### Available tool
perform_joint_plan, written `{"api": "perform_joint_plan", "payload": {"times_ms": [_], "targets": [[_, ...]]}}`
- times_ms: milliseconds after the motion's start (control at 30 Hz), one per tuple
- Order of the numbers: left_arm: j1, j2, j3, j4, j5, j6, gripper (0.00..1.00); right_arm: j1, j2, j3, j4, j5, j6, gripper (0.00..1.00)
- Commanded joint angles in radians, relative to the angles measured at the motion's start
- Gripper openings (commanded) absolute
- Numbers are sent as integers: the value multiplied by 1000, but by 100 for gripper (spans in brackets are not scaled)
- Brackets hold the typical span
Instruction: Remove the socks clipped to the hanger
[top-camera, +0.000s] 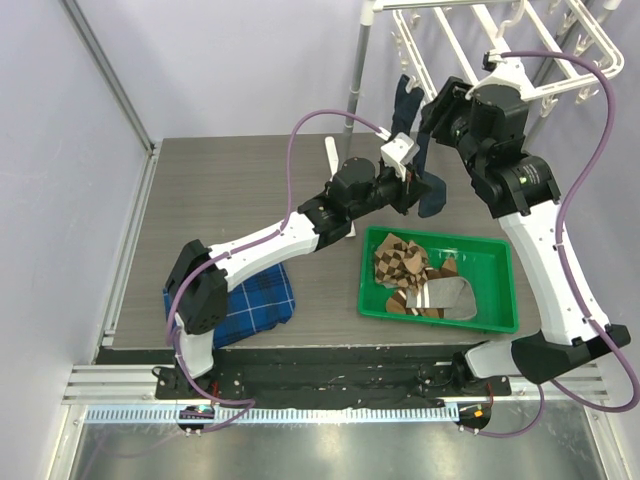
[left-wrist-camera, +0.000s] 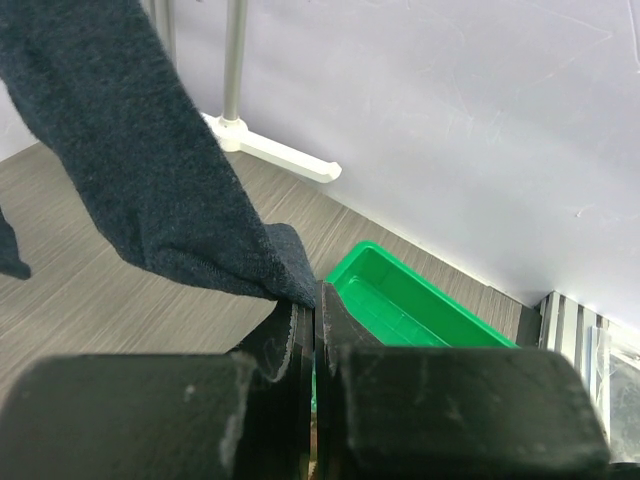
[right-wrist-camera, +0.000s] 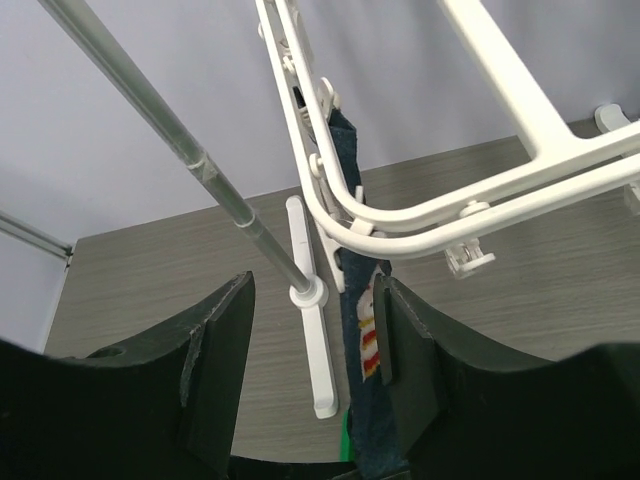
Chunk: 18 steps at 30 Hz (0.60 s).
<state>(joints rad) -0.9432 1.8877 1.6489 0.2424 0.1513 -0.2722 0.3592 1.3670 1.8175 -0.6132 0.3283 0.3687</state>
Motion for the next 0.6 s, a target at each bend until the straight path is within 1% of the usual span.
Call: {"api": "perform_joint_plan", "payload": {"times_ms": [0,200,567], "targets": [[-5,-4,48,31,16,16,0,6,-37,-21,64,32,-16,59],[-5,-15,40,34,37,25,0,12,-72,-86,118,43,-17,59],[-6,-24,38,44,77,25,0,15,-46,-95,164,52,-40,59]]}}
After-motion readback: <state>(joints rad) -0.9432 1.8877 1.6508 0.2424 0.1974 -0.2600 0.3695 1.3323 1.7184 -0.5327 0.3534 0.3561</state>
